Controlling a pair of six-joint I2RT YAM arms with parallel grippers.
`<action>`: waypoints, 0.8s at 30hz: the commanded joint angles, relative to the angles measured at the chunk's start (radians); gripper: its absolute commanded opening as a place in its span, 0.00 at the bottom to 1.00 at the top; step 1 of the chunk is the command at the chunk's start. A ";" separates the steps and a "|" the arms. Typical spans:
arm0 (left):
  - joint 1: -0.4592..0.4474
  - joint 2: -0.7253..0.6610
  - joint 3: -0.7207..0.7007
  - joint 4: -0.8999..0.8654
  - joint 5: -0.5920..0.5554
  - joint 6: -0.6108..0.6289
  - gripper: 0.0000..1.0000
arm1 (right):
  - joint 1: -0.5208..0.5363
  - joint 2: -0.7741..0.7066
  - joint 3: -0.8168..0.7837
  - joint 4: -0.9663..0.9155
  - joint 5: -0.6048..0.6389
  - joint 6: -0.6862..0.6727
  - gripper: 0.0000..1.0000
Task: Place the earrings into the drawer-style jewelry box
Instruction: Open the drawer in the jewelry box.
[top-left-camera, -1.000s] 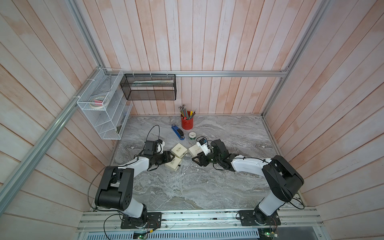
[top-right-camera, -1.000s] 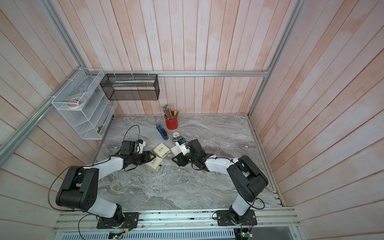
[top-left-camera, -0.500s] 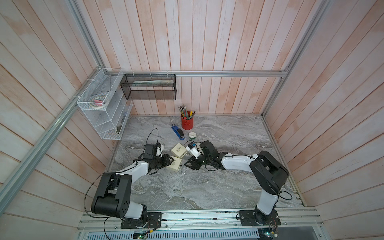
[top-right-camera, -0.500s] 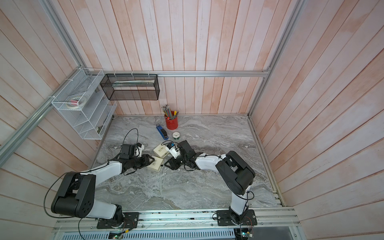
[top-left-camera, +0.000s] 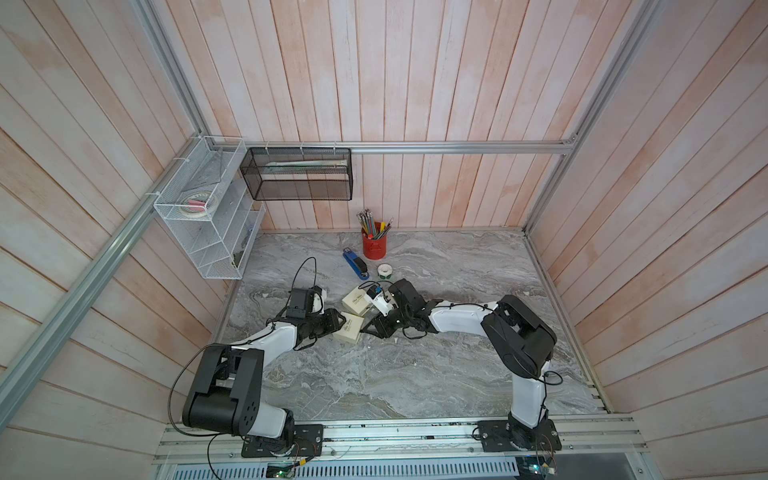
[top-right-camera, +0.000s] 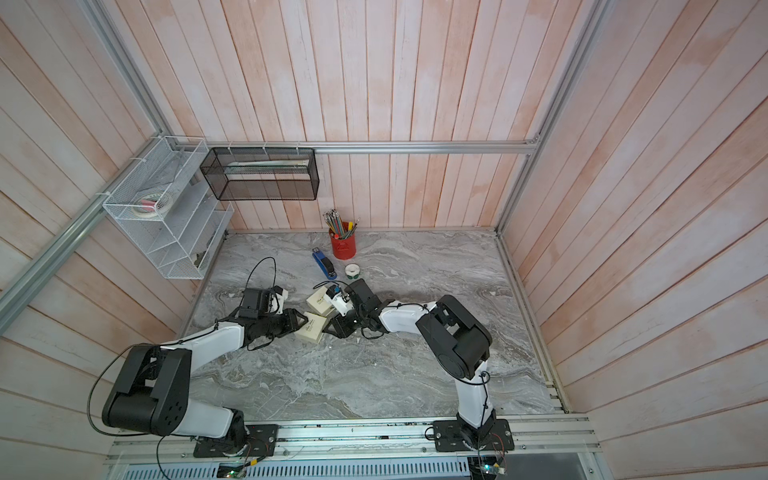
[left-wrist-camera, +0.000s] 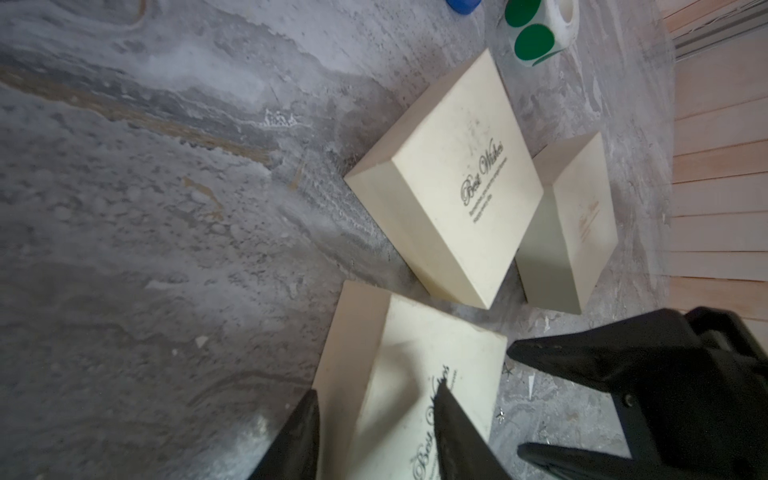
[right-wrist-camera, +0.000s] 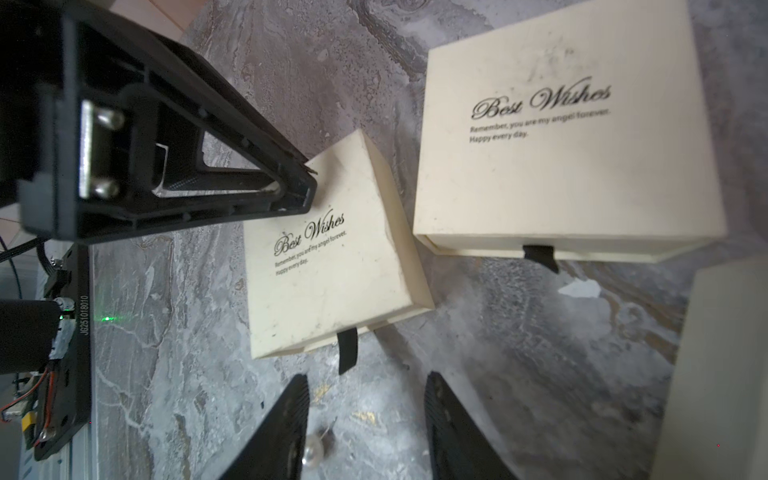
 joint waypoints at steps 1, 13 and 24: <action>-0.002 -0.002 -0.003 -0.002 -0.014 0.012 0.46 | 0.009 0.030 0.030 -0.039 -0.027 -0.021 0.45; -0.003 0.012 0.006 0.000 -0.005 0.012 0.47 | 0.016 0.075 0.072 -0.054 -0.050 -0.026 0.35; -0.002 0.012 0.017 -0.015 -0.005 0.016 0.47 | 0.021 0.100 0.089 -0.054 -0.052 -0.023 0.27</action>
